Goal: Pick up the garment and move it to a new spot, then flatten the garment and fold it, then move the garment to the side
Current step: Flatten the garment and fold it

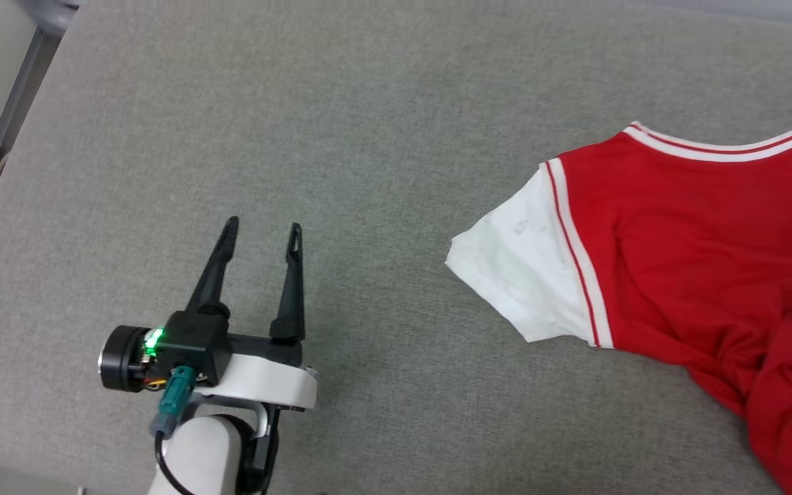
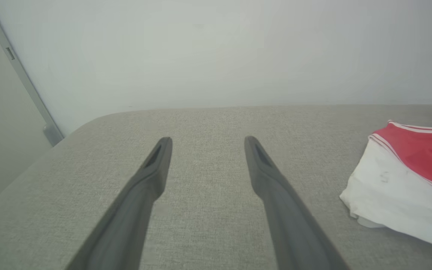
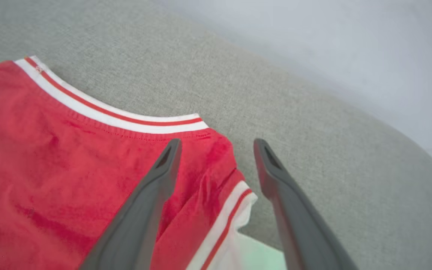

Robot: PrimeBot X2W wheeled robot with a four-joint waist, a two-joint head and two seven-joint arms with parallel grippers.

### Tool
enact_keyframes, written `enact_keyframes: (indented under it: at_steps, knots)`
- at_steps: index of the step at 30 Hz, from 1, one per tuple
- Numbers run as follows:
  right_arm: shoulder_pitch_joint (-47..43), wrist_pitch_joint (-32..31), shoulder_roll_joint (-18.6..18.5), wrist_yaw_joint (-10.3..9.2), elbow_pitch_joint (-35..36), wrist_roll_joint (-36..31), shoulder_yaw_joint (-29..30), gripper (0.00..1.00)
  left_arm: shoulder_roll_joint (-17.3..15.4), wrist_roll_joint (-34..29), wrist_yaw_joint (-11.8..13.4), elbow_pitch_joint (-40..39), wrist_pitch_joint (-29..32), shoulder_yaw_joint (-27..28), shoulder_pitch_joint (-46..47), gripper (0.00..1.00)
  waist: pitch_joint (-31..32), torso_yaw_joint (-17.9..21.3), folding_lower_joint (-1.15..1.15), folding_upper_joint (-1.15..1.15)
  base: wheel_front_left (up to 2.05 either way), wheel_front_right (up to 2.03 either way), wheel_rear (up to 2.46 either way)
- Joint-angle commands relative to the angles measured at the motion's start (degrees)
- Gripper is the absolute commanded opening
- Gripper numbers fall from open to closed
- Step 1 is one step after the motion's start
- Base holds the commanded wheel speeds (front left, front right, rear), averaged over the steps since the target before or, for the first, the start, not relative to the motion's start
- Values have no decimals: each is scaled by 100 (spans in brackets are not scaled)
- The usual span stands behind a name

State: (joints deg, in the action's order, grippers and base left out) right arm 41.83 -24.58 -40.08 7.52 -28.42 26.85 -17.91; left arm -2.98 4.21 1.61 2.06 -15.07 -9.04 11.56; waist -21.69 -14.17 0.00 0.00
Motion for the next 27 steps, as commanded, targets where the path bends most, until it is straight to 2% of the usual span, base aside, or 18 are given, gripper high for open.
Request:
enact_keyframes:
  at_steps: [1, 5, 11, 19, 23, 27]
  knots:
    - [-183, 364, 6, -6, 87, -82, 53, 100, -49, -43, -58, 4, -15, 80, -16, 100, 250, 233, 0, 0, 0, 0, 0]
    - [-367, 1286, 257, -6, 455, -350, 344, 100, -178, -47, -189, 14, -15, 305, 87, 100, 508, 556, 0, 0, 0, 0, 0]
    - [-1074, 2298, 1044, -6, 1324, -878, 1037, 100, -359, 12, -483, 124, -15, 514, 360, 100, 801, 950, 0, 0, 0, 0, 0]
    - [-2483, 2804, 2226, -6, 2795, -1589, 1810, 100, -700, 143, -813, 672, -15, 357, 1045, 100, 991, 1233, 0, 0, 0, 0, 0]
    - [-3179, 2876, 2715, -7, 3269, -1758, 2034, 100, -970, 328, -889, 1145, 110, 34, 1509, 100, 1054, 1319, 0, 0, 0, 0, 0]
    - [-3680, 2885, 3008, -6, 3489, -1860, 2119, 100, -1292, 826, -904, 1377, 552, -548, 1984, 100, 1079, 1411, 0, 0, 0, 0, 0]
